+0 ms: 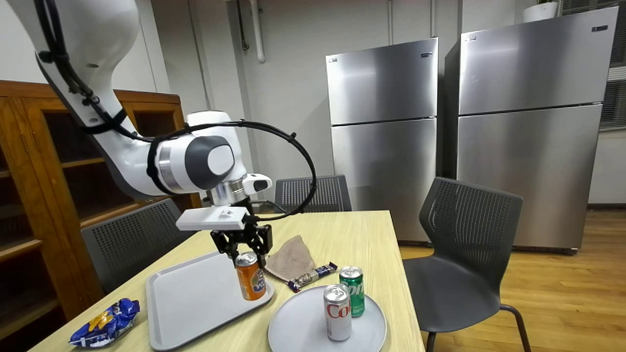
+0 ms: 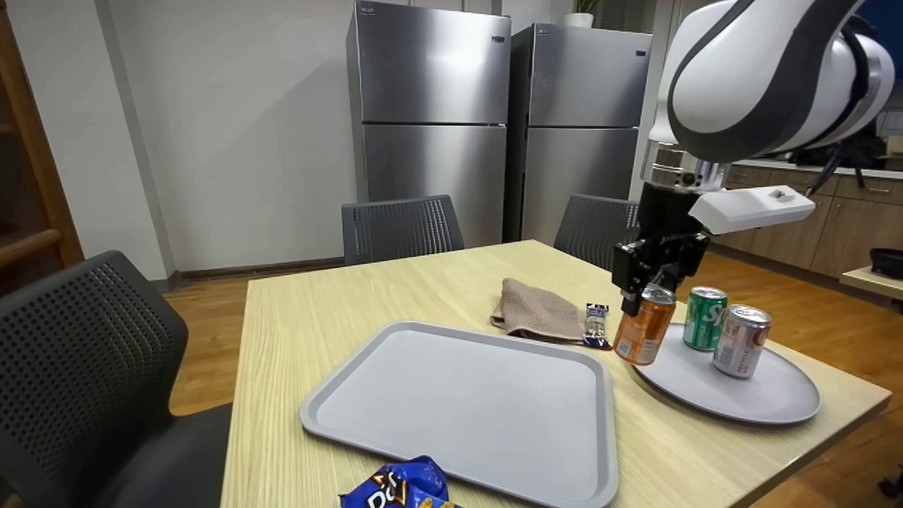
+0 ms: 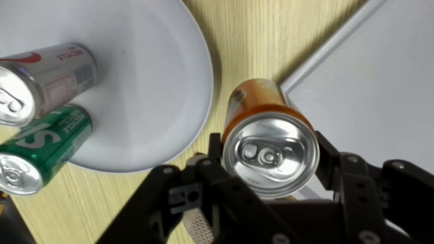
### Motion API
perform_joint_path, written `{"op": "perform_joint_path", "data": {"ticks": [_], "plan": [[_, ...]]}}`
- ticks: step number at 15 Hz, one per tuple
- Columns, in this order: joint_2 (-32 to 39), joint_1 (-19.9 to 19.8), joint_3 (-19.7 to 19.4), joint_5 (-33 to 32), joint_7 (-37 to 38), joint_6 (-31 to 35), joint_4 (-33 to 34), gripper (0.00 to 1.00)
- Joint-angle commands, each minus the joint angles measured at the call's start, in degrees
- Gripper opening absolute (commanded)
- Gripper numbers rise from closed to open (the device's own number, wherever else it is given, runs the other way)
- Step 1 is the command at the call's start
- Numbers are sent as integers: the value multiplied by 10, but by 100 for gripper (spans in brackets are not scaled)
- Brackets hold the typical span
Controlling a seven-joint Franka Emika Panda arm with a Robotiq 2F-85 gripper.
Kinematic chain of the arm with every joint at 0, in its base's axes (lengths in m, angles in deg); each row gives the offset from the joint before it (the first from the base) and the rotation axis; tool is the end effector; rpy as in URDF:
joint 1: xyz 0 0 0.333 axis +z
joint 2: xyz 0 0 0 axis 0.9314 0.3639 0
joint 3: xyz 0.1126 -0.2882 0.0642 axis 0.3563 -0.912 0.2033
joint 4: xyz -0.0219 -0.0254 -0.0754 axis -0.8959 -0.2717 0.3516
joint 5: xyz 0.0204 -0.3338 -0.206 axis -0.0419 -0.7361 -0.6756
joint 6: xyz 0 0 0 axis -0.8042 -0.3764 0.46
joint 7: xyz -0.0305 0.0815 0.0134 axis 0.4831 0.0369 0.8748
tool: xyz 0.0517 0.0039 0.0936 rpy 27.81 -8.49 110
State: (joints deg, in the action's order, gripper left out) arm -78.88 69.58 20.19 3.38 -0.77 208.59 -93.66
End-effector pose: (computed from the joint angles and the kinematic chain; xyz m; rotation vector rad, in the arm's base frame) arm 0.4327 0.0054 0.2540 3.0792 0.2025 0.1735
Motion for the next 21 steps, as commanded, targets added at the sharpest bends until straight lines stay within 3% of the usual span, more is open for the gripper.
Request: {"op": "perform_joint_path", "data": {"ticks": [1, 12, 21], "plan": [[-19, 21, 28, 15, 11, -29, 9, 39], [13, 84, 94, -18, 82, -39, 34, 39], [84, 129, 108, -64, 144, -47, 91, 39]]}}
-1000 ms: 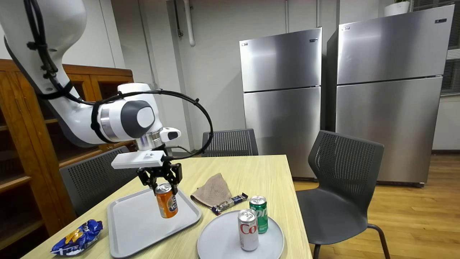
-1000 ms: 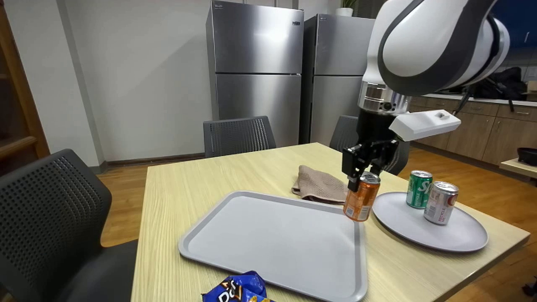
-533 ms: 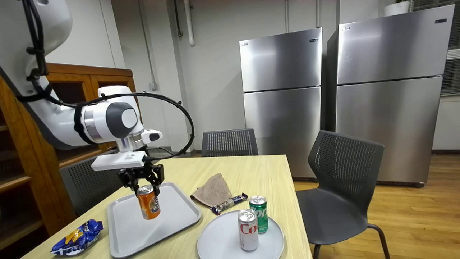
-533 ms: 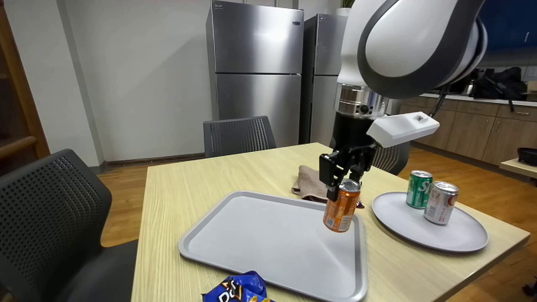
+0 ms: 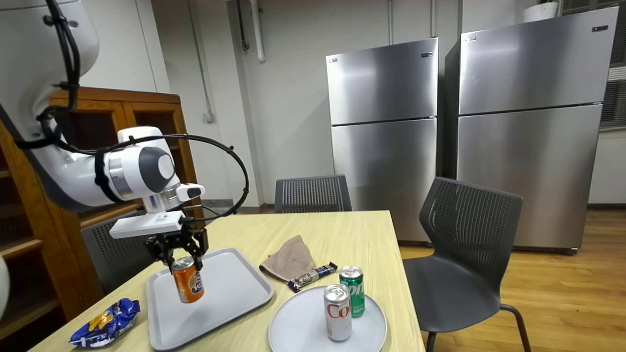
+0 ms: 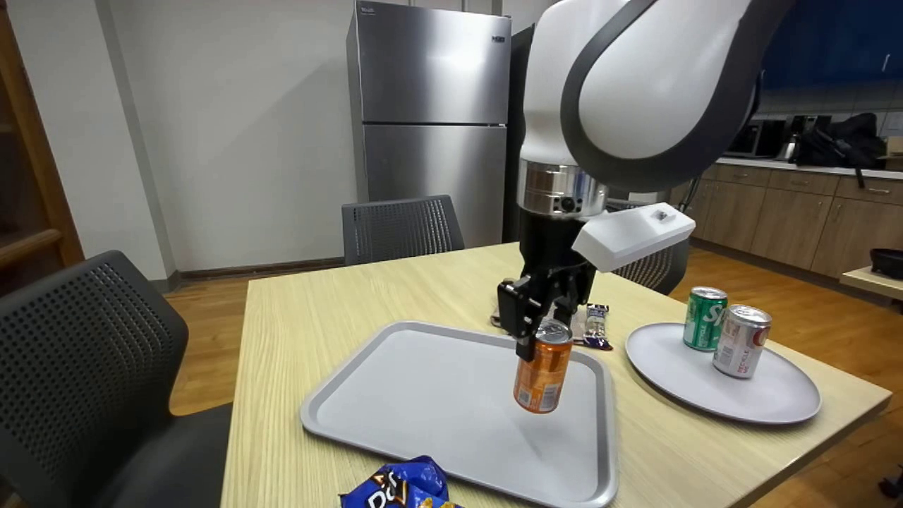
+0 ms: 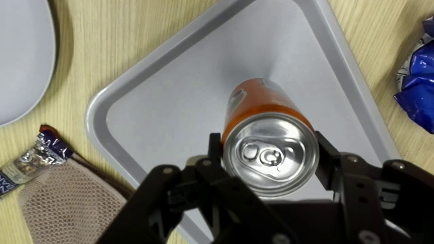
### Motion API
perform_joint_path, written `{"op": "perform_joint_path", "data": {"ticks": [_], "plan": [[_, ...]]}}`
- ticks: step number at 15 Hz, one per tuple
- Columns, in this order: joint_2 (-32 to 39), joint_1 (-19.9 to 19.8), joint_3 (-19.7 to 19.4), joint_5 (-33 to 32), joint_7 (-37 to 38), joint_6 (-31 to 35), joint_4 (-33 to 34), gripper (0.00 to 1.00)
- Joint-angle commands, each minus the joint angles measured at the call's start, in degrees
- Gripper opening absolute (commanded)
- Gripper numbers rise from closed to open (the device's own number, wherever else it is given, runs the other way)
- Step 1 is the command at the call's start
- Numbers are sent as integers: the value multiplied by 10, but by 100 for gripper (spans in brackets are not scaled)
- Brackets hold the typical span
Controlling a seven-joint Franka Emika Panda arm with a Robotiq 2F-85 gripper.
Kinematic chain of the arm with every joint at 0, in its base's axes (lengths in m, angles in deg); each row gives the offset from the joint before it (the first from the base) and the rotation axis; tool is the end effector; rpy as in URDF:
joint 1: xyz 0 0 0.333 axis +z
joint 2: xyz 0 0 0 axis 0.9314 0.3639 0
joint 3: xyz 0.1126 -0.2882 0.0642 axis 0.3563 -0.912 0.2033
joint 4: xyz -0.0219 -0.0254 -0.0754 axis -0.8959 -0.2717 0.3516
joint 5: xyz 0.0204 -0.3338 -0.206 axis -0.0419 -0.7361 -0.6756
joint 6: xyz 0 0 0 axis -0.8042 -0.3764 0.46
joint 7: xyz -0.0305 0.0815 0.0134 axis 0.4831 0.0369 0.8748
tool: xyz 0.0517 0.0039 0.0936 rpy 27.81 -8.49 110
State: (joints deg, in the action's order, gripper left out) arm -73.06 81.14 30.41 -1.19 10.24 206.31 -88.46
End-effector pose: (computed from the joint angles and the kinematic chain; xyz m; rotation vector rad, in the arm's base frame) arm 0.4201 0.1774 0.2372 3.0297 0.5970 0.1261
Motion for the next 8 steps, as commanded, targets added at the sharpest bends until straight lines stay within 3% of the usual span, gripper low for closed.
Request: {"op": "perform_joint_path", "data": {"ticks": [1, 8], "plan": [[36, 21, 5, -22, 41, -22, 48, 39], [94, 70, -11, -48, 75, -22, 96, 39]]}}
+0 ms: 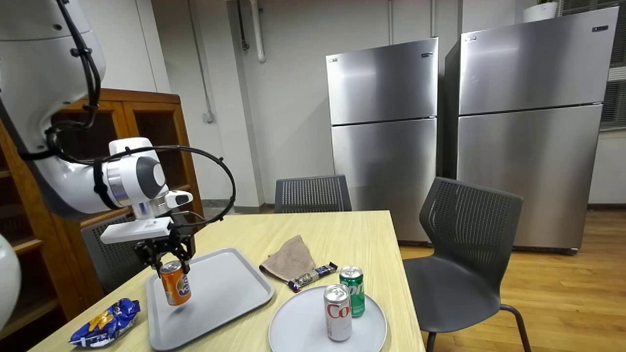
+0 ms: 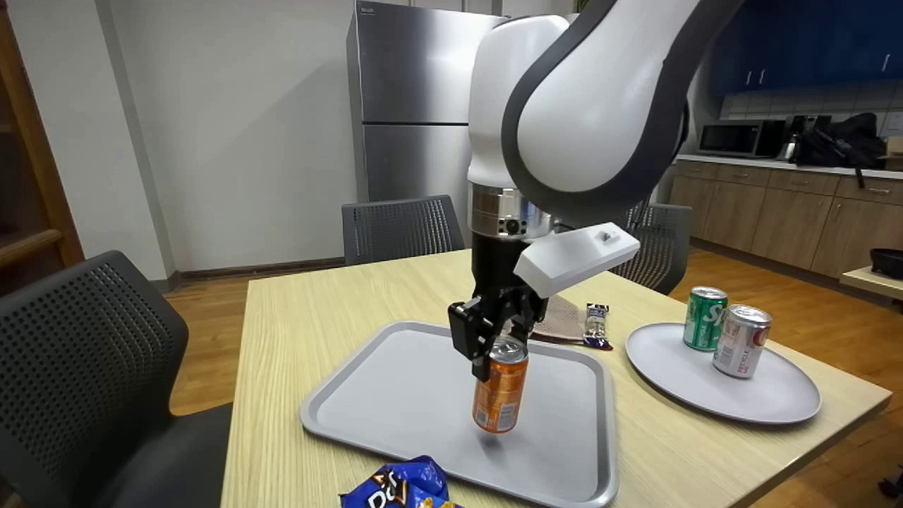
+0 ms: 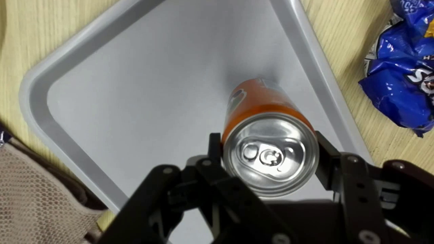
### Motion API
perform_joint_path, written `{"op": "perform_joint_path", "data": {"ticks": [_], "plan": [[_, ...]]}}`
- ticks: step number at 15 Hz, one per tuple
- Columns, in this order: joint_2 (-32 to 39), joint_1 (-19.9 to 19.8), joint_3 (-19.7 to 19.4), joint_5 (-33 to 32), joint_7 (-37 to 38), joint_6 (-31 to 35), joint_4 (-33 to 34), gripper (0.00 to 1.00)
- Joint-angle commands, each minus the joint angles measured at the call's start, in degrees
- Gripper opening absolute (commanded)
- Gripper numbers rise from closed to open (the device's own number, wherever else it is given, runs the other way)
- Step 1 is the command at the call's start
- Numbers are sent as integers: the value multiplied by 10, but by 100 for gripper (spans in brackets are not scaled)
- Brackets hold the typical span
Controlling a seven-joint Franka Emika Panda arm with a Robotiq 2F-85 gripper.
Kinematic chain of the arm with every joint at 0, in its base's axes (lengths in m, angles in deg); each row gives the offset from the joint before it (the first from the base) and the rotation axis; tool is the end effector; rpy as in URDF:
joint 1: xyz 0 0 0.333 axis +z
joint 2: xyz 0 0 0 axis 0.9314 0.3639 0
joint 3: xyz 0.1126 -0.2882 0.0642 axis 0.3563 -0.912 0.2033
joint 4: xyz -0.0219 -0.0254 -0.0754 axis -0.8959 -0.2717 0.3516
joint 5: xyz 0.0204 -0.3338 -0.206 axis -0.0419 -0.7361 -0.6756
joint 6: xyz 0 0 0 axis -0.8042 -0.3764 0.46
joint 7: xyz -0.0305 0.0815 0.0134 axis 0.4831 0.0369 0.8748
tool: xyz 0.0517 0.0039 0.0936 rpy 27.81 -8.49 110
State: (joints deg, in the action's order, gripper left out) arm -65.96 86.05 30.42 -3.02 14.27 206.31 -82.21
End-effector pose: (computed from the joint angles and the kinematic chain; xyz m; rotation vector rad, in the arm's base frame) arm 0.4301 0.2288 0.2170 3.0264 0.6618 0.1122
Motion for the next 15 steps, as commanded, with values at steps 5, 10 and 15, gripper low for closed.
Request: {"op": "perform_joint_path", "data": {"ticks": [5, 10, 15], "plan": [[57, 50, -38, -65, 68, -19, 53, 39], [56, 54, -39, -55, 49, -22, 54, 91], [20, 38, -30, -36, 30, -21, 36, 100]]}}
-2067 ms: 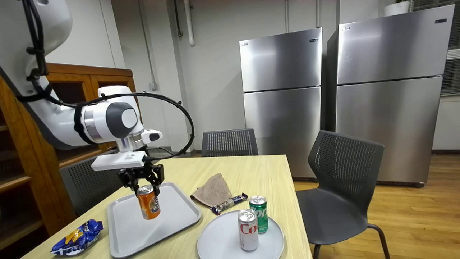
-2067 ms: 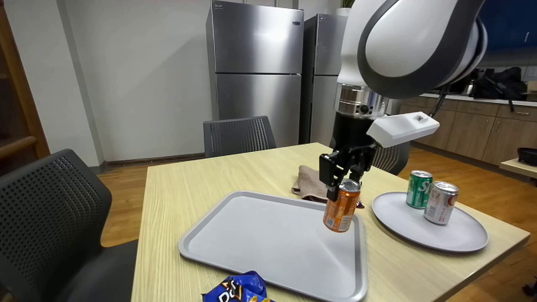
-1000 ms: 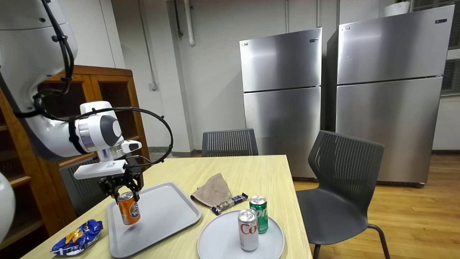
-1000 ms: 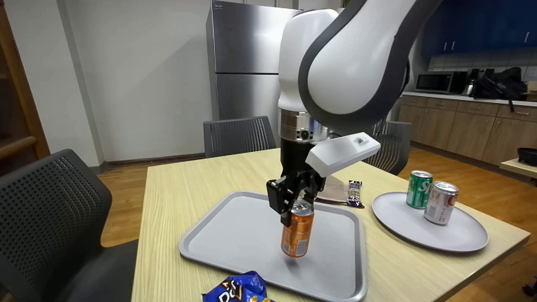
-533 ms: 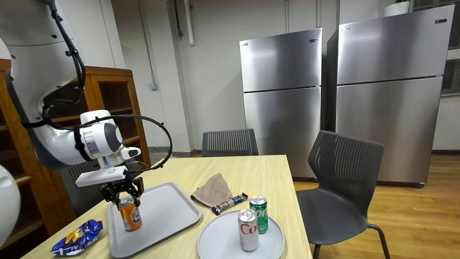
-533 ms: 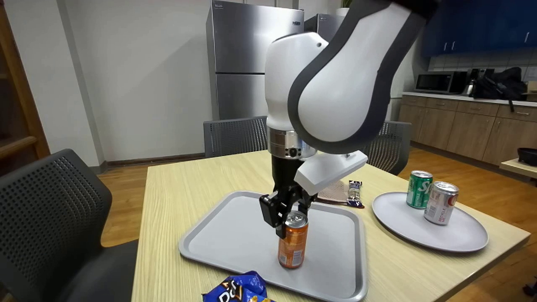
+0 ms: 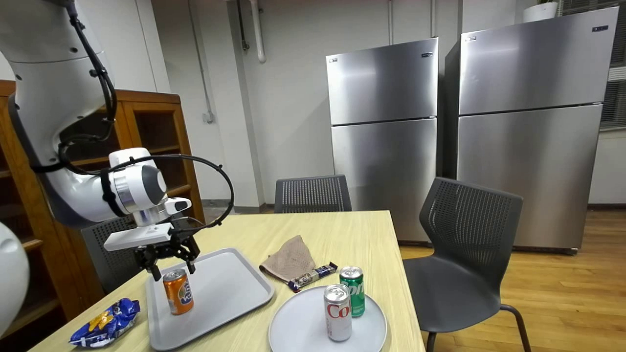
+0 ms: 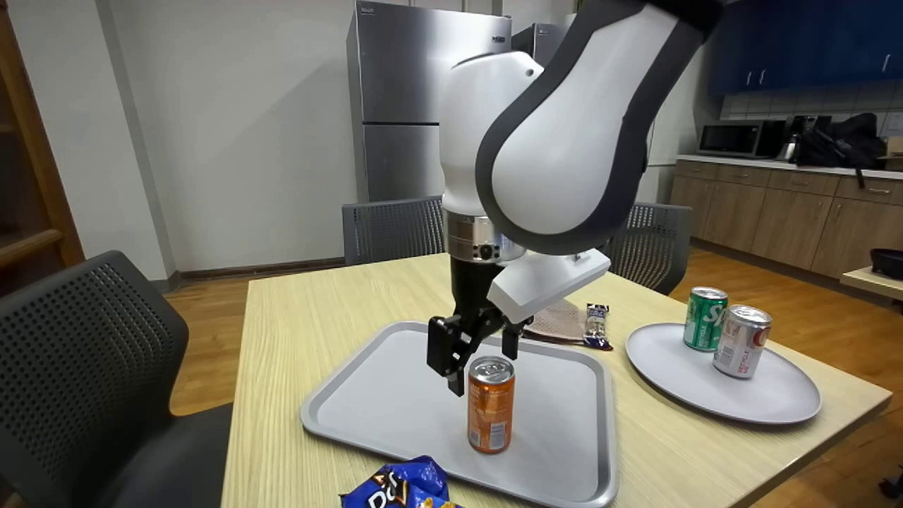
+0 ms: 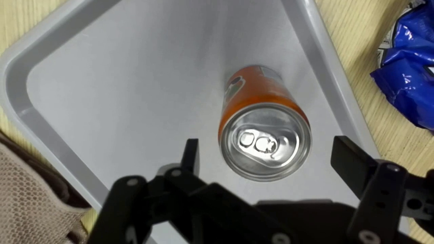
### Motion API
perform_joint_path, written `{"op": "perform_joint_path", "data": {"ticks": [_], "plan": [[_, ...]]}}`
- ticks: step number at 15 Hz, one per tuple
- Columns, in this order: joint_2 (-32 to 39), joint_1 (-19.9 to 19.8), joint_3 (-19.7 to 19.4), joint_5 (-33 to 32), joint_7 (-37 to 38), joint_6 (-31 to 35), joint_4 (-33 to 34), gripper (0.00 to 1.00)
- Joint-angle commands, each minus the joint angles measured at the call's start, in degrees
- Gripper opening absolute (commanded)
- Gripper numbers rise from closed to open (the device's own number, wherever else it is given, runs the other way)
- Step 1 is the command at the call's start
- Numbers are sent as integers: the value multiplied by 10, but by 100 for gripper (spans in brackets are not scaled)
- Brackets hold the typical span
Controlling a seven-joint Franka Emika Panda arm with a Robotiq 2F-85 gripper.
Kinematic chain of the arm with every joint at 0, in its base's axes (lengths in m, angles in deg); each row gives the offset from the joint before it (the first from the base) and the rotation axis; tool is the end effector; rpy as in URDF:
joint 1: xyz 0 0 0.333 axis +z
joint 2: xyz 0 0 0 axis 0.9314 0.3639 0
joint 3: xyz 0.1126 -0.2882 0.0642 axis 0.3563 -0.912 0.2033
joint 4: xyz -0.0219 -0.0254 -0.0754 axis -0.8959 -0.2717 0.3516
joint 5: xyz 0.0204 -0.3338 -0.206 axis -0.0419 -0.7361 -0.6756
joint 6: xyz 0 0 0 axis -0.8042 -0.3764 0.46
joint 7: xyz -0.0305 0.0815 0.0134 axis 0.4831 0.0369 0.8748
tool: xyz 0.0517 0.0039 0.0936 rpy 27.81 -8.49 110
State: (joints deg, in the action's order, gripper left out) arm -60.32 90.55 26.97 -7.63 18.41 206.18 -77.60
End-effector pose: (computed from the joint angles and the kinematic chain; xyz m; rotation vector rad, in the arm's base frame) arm 0.4419 0.2479 0.1939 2.9842 0.6824 0.1052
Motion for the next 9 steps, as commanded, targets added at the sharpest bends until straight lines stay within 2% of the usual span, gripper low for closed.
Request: {"op": "perform_joint_path", "data": {"ticks": [1, 5, 9], "plan": [[-45, -11, 4, 14, -13, -20, -13, 100], [-88, -33, 11, 33, -28, -13, -25, 100], [-137, -64, 21, 92, -67, -9, -40, 100]]}}
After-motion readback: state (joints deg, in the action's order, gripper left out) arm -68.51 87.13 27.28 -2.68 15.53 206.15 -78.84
